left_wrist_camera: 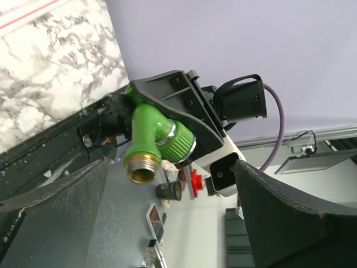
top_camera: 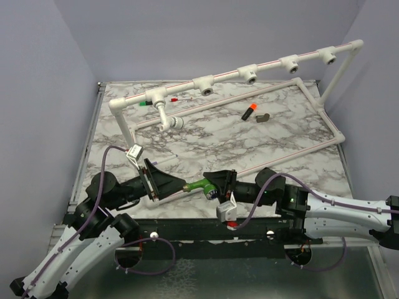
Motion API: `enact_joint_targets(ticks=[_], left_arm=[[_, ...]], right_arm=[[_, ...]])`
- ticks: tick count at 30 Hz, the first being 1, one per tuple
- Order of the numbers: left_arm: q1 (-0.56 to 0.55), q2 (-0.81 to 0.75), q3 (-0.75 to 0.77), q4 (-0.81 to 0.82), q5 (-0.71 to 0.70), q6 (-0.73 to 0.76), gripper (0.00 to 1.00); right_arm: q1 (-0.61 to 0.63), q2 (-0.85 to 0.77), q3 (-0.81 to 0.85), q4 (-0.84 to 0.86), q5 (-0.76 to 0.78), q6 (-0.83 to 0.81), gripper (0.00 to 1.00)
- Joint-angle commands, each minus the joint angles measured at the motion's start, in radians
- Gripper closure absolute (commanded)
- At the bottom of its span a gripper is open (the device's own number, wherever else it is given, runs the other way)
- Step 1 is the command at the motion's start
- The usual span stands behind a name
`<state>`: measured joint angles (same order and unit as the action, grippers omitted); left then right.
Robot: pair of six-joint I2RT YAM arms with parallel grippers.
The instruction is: Install the water faucets
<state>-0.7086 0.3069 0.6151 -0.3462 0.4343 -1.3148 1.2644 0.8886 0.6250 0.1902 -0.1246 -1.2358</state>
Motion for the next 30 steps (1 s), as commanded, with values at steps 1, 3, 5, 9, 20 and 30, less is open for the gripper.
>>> enact_joint_targets(ticks=[1,3,5,9,20,30], left_arm=[[-0.002,0.019,0.066,-0.078,-0.077,0.159,0.04],[-0.003,0.024,0.087,-0.099,-0.097,0.215,0.04],[-0.003,0.024,0.1,-0.108,-0.117,0.256,0.03],[-0.003,0.039,0.13,-0.119,-0.131,0.361,0.02],[-0.002,0.154,0.177,-0.113,-0.095,0.577,0.01],[-0.001,0.22,0.194,-0.087,-0.053,0.679,0.01]], right_arm=[[0.009,-0.016,0.068,-0.148,0.051,0.219,1.0],[0.009,-0.014,0.09,-0.177,0.068,0.338,1.0],[0.009,0.002,0.124,-0.233,0.096,0.448,1.0],[0.009,0.061,0.192,-0.34,0.144,0.623,1.0],[-0.018,0.113,0.225,-0.417,0.134,0.989,0.99],[-0.306,0.155,0.287,-0.511,-0.383,1.165,1.0]])
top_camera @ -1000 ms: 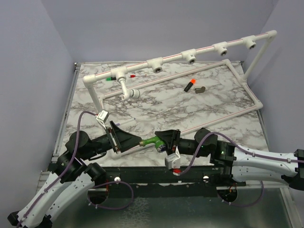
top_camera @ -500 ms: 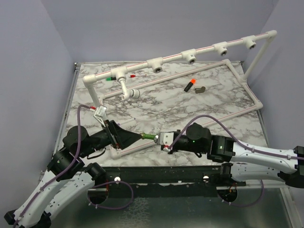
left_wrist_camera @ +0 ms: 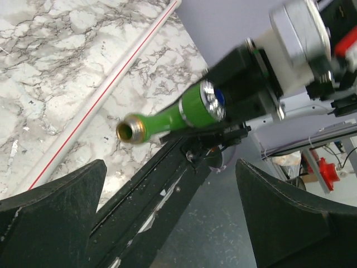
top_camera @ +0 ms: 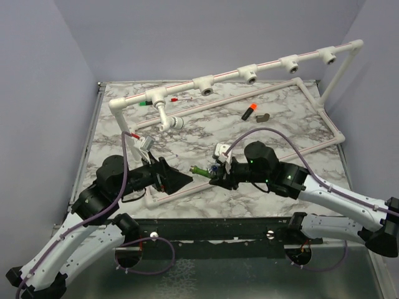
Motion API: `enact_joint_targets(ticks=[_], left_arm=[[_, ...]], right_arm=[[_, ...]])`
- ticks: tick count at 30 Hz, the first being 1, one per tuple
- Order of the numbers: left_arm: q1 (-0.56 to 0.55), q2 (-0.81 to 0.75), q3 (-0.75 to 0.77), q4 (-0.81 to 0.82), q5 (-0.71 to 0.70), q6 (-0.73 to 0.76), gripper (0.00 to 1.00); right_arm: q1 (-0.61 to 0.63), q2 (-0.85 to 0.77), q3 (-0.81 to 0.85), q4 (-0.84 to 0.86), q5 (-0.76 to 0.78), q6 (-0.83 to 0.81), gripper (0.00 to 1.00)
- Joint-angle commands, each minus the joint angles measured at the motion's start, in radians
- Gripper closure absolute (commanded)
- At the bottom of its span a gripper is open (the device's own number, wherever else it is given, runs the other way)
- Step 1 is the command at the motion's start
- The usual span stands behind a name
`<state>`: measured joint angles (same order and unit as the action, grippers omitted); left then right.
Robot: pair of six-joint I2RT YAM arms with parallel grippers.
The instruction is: Install the water faucets
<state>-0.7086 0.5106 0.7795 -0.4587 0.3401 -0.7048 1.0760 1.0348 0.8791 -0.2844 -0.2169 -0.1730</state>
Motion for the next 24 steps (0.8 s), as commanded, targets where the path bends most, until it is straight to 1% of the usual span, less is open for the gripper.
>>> enact_joint_targets(ticks=[1,4,8,11,16,20,24], left_arm=[[-0.001,0.023,0.03,0.031,0.047,0.073,0.01],[-0.002,0.042,0.026,0.041,0.051,0.084,0.01],[-0.001,0.074,0.01,0.078,0.059,0.073,0.01],[-0.001,0.094,0.001,0.103,0.069,0.074,0.01],[-0.002,0.126,-0.006,0.152,0.123,0.077,0.01],[-0.001,0.151,-0.008,0.187,0.17,0.074,0.01],[-0.002,0.154,-0.011,0.217,0.181,0.059,0.02]], right_arm=[[-0.143,0.012,0.034,-0.031,-0.346,0.113,1.0],[-0.172,0.025,0.038,-0.014,-0.463,0.137,0.99],[-0.195,0.04,0.05,-0.025,-0.535,0.152,1.0],[-0.223,0.04,0.056,-0.02,-0.649,0.153,0.99],[-0.245,0.064,0.097,-0.002,-0.733,0.185,1.0],[-0.256,0.129,0.184,-0.065,-0.769,0.185,1.0],[-0.271,0.181,0.223,-0.058,-0.839,0.225,1.0]])
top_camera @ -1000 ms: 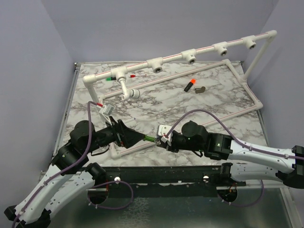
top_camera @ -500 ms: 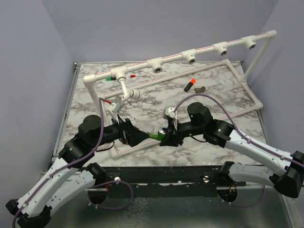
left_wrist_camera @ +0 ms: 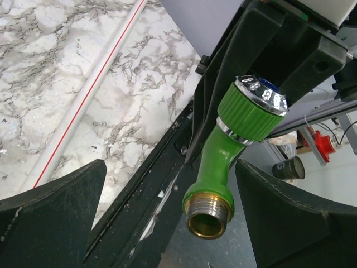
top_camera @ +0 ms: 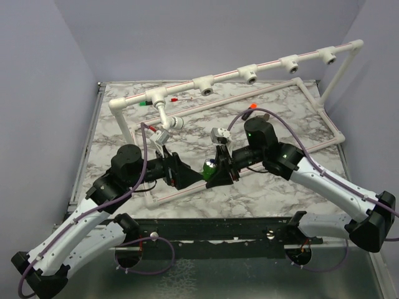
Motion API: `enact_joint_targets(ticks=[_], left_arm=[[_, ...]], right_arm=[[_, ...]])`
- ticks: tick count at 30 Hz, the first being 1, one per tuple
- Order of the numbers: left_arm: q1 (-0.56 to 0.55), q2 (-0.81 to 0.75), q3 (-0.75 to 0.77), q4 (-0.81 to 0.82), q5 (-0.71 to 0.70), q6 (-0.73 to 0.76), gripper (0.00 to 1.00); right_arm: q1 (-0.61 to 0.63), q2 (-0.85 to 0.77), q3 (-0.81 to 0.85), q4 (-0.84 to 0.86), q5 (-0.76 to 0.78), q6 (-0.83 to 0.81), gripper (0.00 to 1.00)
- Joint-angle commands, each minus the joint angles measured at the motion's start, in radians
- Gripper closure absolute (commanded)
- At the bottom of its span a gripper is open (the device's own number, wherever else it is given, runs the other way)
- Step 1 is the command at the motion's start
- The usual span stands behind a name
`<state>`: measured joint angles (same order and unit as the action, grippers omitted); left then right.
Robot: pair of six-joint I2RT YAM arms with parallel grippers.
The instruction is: Install the water faucets
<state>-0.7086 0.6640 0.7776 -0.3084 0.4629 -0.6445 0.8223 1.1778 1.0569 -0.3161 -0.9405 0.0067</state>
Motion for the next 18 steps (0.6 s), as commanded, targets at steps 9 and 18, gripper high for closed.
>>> enact_joint_targets(ticks=[9,18], left_arm=[[-0.002,-0.012,-0.071,0.195,0.09,-0.107,0.08],[-0.001,-0.01,-0.074,0.186,0.083,-0.111,0.09]], right_arm=[[-0.045,0.083,0.057,-0.028,-0.135,0.108,1.0],[-0.074,0.072,0.022,-0.012,-0.156,0.162,1.0]])
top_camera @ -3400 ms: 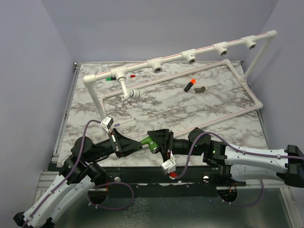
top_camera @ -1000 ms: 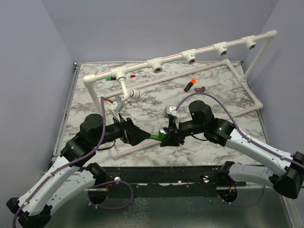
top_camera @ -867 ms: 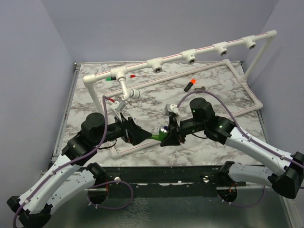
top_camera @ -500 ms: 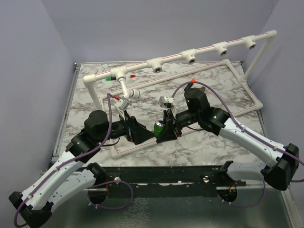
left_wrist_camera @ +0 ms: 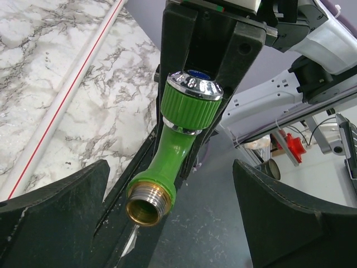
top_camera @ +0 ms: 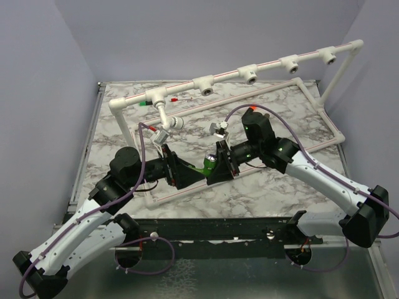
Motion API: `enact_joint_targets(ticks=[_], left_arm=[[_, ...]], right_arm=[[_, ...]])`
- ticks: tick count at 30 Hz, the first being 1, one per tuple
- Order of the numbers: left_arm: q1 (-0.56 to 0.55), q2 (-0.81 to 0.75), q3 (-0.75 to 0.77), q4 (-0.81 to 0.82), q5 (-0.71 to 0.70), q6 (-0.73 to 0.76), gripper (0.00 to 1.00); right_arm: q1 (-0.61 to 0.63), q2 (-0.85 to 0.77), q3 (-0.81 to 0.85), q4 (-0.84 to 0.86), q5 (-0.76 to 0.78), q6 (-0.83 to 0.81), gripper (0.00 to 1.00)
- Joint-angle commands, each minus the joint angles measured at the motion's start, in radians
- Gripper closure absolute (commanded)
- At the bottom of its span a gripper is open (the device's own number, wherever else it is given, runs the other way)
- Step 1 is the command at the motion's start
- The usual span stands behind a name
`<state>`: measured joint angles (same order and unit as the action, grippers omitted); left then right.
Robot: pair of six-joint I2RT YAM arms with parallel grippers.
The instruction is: Install the water faucets
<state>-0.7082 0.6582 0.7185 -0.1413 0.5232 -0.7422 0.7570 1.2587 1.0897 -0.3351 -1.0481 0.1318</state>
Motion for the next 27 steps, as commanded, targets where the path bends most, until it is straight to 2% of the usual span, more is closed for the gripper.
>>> enact_joint_targets(ticks=[1,11,17,27], left_arm=[[-0.002,-0.004,-0.016,0.019,0.02,-0.015,0.1],[-0.002,-0.004,-0.012,0.019,0.013,-0.007,0.26],[-0.002,-0.002,-0.017,0.028,0.032,-0.005,0.46],[-0.002,-0.001,-0.018,0.023,0.054,0.0,0.47]], right_arm=[[-0.01,-0.008,-0.014,0.006,-0.049,0.039,0.99],[-0.013,0.0,-0.032,0.012,-0.081,0.06,0.99],[-0.014,-0.002,-0.036,0.034,-0.078,0.082,0.99],[-0.019,-0.012,-0.058,0.085,-0.076,0.121,1.0]])
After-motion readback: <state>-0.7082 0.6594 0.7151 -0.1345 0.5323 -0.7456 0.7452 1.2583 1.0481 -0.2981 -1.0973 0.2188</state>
